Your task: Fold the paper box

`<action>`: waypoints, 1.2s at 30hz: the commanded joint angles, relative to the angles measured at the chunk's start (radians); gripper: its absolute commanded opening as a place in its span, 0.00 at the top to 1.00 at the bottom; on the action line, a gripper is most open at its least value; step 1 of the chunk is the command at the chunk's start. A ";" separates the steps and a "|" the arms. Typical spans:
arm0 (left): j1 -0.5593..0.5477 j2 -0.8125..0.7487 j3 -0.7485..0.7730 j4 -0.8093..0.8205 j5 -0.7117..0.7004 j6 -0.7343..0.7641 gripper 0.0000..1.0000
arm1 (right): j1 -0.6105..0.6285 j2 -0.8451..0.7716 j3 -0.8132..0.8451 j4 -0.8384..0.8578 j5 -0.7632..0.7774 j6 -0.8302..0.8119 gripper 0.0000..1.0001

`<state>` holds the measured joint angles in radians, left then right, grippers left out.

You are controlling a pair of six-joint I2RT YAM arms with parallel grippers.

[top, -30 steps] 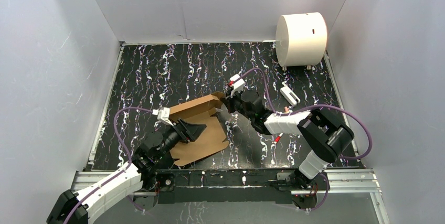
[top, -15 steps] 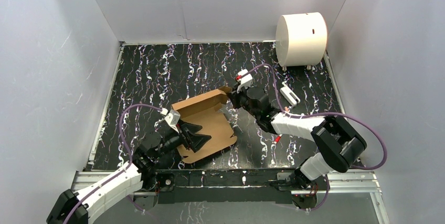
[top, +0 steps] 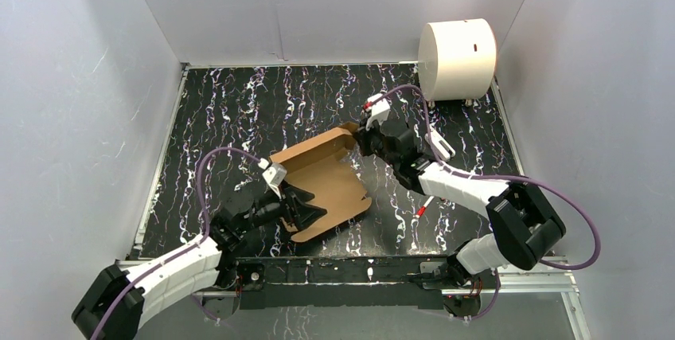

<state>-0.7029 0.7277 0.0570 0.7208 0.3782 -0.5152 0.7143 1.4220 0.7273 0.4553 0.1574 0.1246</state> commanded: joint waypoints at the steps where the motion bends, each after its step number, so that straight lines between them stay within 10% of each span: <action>1: 0.016 0.093 0.083 -0.091 -0.030 -0.003 0.23 | -0.083 -0.012 0.109 -0.080 0.176 -0.068 1.00; 9: 0.010 0.350 0.235 -0.158 -0.008 0.033 0.20 | -0.083 0.036 0.222 -0.076 0.056 -0.065 1.00; 25: 0.014 0.210 0.249 -0.141 -0.451 -0.010 0.18 | -0.085 0.049 0.022 0.092 -0.060 -0.219 1.00; 36: 0.018 0.265 0.272 -0.042 -0.387 0.041 0.20 | -0.178 0.035 -0.052 0.157 -0.436 -0.282 1.00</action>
<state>-0.6891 0.9943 0.2905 0.6064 -0.0170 -0.5182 0.5709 1.4826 0.6735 0.5148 -0.1017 -0.1162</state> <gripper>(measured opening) 0.802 0.018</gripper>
